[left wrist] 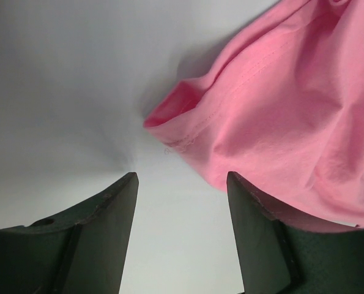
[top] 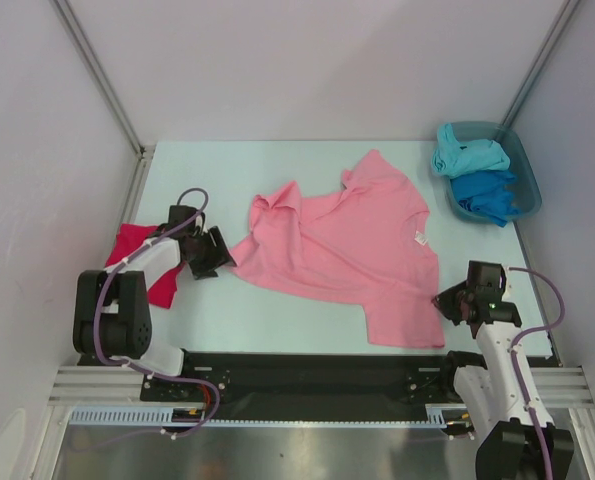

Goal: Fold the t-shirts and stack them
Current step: Flatten the tshirt out

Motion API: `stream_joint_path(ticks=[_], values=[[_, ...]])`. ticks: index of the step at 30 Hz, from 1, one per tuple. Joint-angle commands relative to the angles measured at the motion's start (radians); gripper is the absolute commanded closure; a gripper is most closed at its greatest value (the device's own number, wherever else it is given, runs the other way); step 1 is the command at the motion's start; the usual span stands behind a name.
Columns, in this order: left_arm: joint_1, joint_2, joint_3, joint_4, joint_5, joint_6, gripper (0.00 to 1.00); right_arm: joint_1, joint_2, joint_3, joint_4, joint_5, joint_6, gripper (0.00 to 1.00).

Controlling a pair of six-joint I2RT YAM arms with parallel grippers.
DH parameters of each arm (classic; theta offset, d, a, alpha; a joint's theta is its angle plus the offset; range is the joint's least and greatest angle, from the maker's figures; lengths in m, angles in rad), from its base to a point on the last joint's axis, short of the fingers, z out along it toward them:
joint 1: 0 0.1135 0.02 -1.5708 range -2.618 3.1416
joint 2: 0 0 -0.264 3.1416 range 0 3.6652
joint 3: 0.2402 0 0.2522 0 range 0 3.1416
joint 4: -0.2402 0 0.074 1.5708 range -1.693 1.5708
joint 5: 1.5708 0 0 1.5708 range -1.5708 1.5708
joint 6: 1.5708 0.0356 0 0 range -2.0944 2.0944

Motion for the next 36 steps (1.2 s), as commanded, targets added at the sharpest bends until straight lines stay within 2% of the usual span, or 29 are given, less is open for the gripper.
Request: stream_joint_path(ticks=[1,23,32,35,36], values=[[0.003,-0.032,0.016,0.005,-0.020,0.010,0.34,-0.010,-0.002,-0.003,0.027,-0.020,-0.023,1.00],[-0.038,0.091,0.062,0.106,-0.018,-0.042,0.35,-0.046,0.006,-0.003,0.040,-0.052,-0.030,1.00],[-0.106,0.071,0.042,0.110,-0.060,-0.075,0.45,-0.050,0.006,-0.012,0.050,-0.054,-0.032,1.00],[-0.138,0.055,0.031,0.105,-0.083,-0.095,0.51,-0.052,0.006,-0.010,0.049,-0.052,-0.035,1.00],[-0.158,0.048,0.025,0.102,-0.090,-0.100,0.56,-0.053,0.009,-0.009,0.049,-0.054,-0.035,1.00]])
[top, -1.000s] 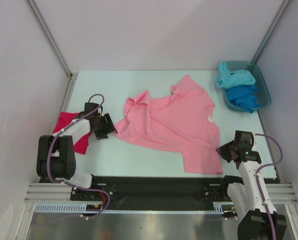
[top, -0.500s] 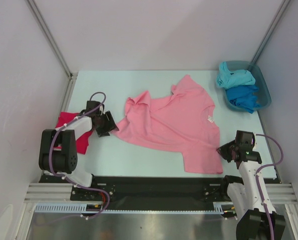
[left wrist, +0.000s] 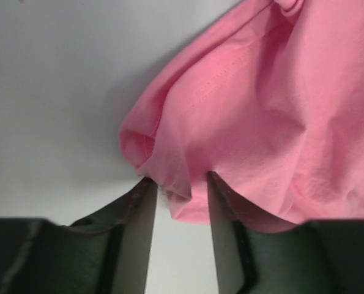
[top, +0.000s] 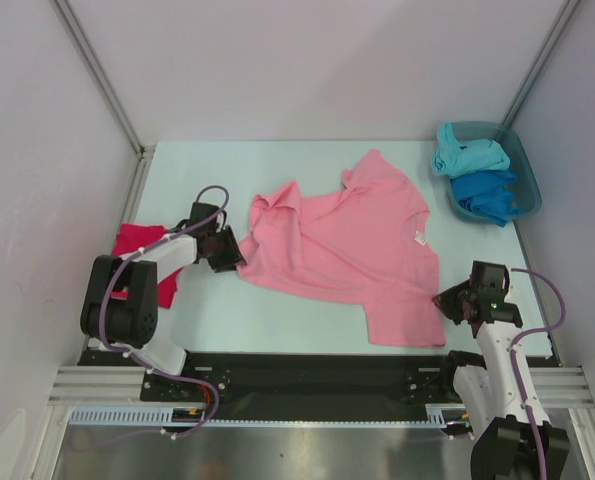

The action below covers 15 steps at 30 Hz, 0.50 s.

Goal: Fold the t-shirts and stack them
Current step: Flatten the tshirt out

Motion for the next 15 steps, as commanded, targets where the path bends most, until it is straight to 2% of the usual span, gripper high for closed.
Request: stream_joint_path(ticks=[1,6,8,9,15], values=[[-0.047,-0.045,-0.021,0.011,-0.047,-0.041,0.59,-0.010,0.004,0.001,0.027,-0.007,-0.020,1.00],[-0.102,-0.109,-0.065,-0.034,-0.110,-0.098,0.87,-0.016,0.009,0.001,0.033,-0.013,-0.020,1.00],[-0.104,-0.128,-0.084,-0.051,-0.144,-0.119,0.93,-0.017,0.010,0.000,0.035,-0.016,-0.020,1.00],[-0.105,-0.134,-0.090,-0.070,-0.159,-0.127,1.00,-0.017,0.010,-0.002,0.036,-0.016,-0.021,1.00],[-0.104,-0.218,-0.119,-0.149,-0.284,-0.193,1.00,-0.019,0.016,-0.002,0.041,-0.017,-0.023,1.00]])
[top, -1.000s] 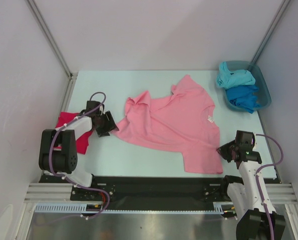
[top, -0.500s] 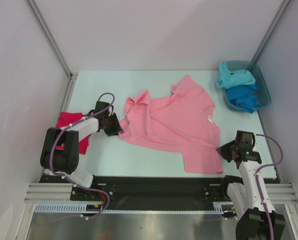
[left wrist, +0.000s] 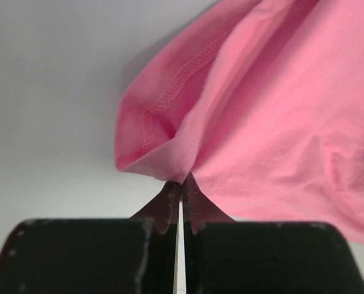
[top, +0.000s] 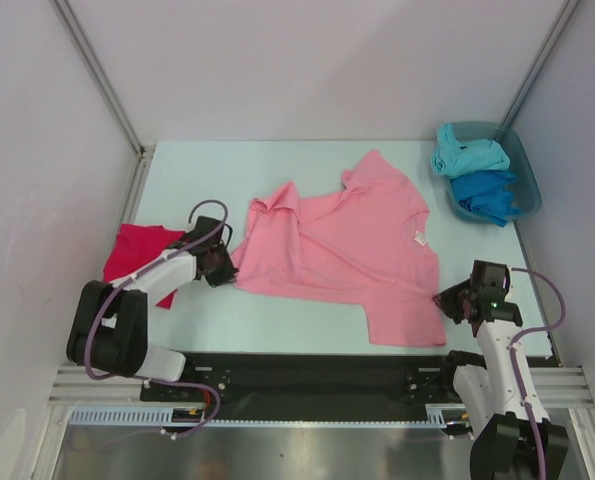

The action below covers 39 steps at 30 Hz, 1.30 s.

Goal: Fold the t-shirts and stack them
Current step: Flatten the tshirt out

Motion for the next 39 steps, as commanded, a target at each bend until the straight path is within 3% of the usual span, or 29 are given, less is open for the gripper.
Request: stream_joint_path(ticks=[1,19,31,34,39], values=[[-0.003,-0.084,-0.020,-0.072,-0.111,-0.080,1.00,-0.006,0.003,-0.001,0.023,-0.007,-0.020,1.00],[-0.157,-0.618,-0.212,-0.410,-0.197,-0.368,1.00,-0.038,0.032,0.021,0.031,-0.007,-0.025,1.00],[-0.165,-0.700,-0.162,-0.535,-0.194,-0.447,0.99,-0.074,0.031,0.048,0.001,0.007,-0.031,1.00],[-0.165,-0.701,-0.185,-0.528,-0.185,-0.451,0.93,-0.074,0.038,0.042,0.002,0.004,-0.034,1.00],[-0.173,-0.717,-0.193,-0.523,-0.174,-0.457,0.70,-0.075,0.040,0.039,0.000,0.004,-0.034,1.00]])
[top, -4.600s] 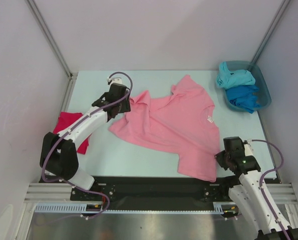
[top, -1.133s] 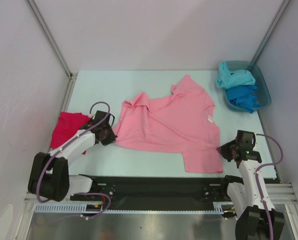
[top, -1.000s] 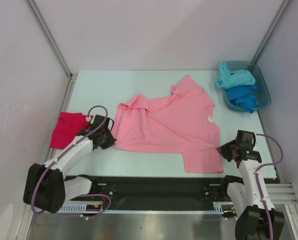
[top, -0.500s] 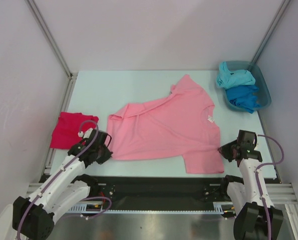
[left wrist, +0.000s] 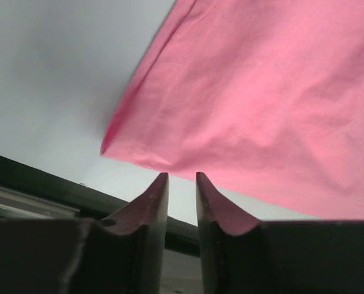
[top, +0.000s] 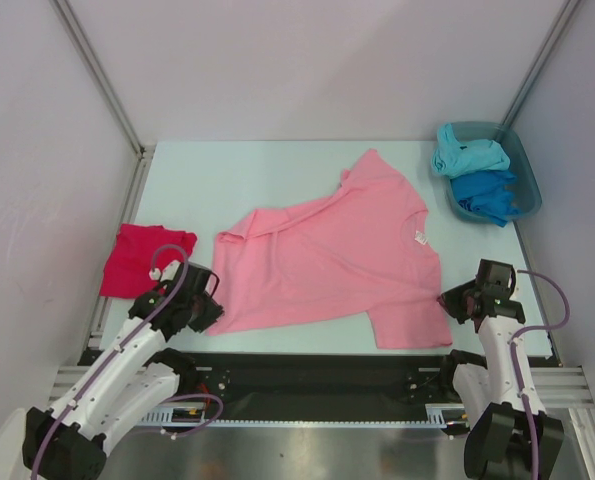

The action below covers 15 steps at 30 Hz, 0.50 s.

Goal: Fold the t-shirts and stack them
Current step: Flatten the tshirt out

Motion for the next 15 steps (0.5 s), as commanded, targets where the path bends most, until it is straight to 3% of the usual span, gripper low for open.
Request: stream_joint_path(ticks=[1,2,5,10,15], values=[[-0.006,-0.018,-0.003,-0.012,0.003,-0.022,0.65,-0.008,0.000,0.027,0.004,0.006,-0.017,1.00],[-0.008,-0.020,-0.003,-0.014,0.005,-0.021,0.59,-0.008,0.002,0.024,0.004,0.006,-0.017,1.00],[-0.009,-0.029,0.001,-0.012,0.005,-0.026,0.51,-0.010,0.000,0.022,0.005,0.003,-0.016,1.00],[-0.011,-0.043,0.027,0.058,-0.015,0.020,0.51,-0.008,0.000,0.021,0.018,-0.015,-0.016,1.00],[-0.011,0.062,0.039,0.387,0.037,0.123,0.50,-0.005,-0.006,0.010,0.033,-0.029,-0.022,1.00]])
